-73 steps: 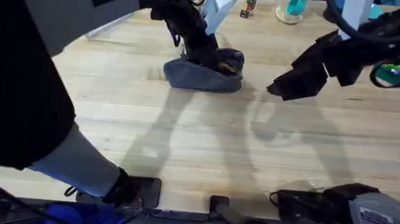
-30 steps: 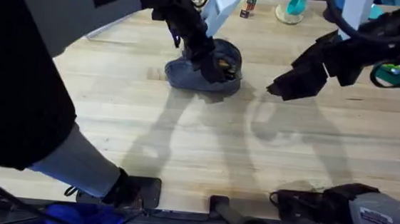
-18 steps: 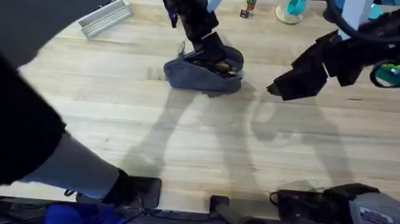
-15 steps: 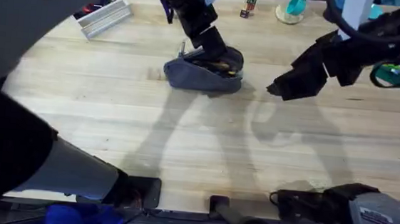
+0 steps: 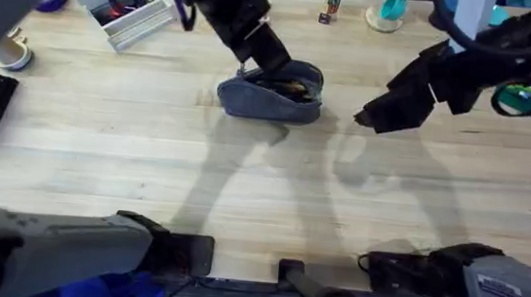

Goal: Unzip the bag, pick up the pens from the table one at a time and place them inside, then zip the bag closed.

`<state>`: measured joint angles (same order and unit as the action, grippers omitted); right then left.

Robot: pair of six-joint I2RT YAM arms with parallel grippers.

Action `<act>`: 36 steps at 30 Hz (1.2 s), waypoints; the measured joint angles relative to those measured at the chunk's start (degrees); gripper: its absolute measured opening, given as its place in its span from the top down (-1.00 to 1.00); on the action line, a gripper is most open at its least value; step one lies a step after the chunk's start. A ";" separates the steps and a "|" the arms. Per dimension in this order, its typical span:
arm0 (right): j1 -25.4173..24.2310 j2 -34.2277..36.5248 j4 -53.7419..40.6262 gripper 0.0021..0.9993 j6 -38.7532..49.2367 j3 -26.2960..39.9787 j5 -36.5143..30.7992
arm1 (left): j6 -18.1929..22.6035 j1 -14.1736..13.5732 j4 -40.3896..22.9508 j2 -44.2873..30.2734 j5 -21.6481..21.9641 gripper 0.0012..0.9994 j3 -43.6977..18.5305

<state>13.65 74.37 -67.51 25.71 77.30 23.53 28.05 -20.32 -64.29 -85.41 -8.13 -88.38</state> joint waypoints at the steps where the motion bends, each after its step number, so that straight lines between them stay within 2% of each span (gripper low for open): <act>1: 0.00 0.02 0.00 -1.00 0.00 0.00 0.02 | -0.71 0.00 -0.81 0.85 0.68 -0.99 0.00; 6: 0.00 0.02 0.00 -1.00 0.00 0.00 0.01 | -3.72 0.63 -4.41 4.37 2.17 -0.99 0.00; 12: 0.00 0.02 0.00 -1.00 0.00 0.00 0.02 | -6.21 2.21 -5.00 9.46 3.24 -0.99 0.86; 23: 0.00 0.02 0.00 -1.00 0.00 0.00 0.02 | -8.89 5.46 -2.06 19.78 3.18 -0.99 11.86; 30: 0.00 0.02 0.00 -1.00 0.00 0.00 0.02 | -9.10 8.91 -1.49 22.52 0.81 -0.99 17.74; 36: 0.00 0.02 0.00 -1.00 0.00 0.00 0.00 | -8.43 12.73 -0.33 22.58 -4.82 -0.99 20.42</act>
<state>13.65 74.39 -67.51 25.71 77.30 23.53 19.62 -7.58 -64.62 -62.83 -12.95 -67.96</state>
